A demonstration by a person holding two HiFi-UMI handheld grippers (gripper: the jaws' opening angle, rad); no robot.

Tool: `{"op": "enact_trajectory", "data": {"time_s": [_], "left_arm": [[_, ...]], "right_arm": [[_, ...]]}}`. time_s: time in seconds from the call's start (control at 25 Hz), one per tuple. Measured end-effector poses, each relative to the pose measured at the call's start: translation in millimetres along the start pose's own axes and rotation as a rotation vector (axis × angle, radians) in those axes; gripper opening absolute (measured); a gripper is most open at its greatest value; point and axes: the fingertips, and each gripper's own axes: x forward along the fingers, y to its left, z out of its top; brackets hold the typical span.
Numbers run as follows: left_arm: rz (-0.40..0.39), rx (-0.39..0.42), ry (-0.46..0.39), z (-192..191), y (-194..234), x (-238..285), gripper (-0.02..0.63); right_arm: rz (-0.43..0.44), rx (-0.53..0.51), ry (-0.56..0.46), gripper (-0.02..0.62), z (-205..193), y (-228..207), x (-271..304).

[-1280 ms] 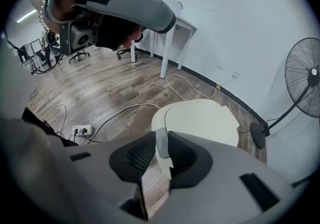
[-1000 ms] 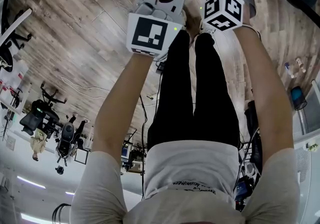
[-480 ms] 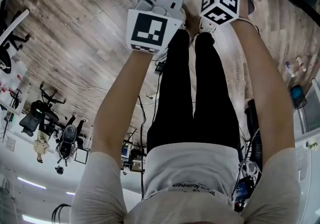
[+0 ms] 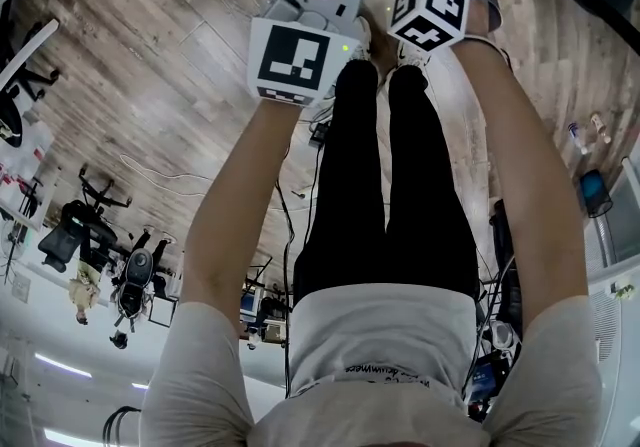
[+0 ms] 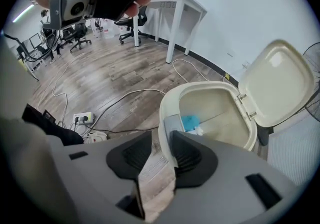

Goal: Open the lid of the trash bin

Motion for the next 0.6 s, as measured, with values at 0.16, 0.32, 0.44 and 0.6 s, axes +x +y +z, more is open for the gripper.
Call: {"op": "enact_trajectory", "data": {"time_s": [0.16, 0.32, 0.44, 0.6], "left_arm": [[0.004, 0.005, -0.002, 3, 0, 0, 0.015], [0.006, 0.007, -0.012, 11, -1, -3, 0.015], [0.009, 0.012, -0.016, 19, -1, -6, 0.015], [0.017, 0.012, -0.024, 34, 1, -7, 0.015]], "right_arm": [[0.002, 0.015, -0.019, 0.155, -1, 0, -2], [-0.009, 0.064, -0.048, 0.149, 1, -5, -14], [-0.021, 0.115, -0.078, 0.139, 3, -12, -26], [-0.036, 0.174, -0.116, 0.127, 7, -26, -47]]}}
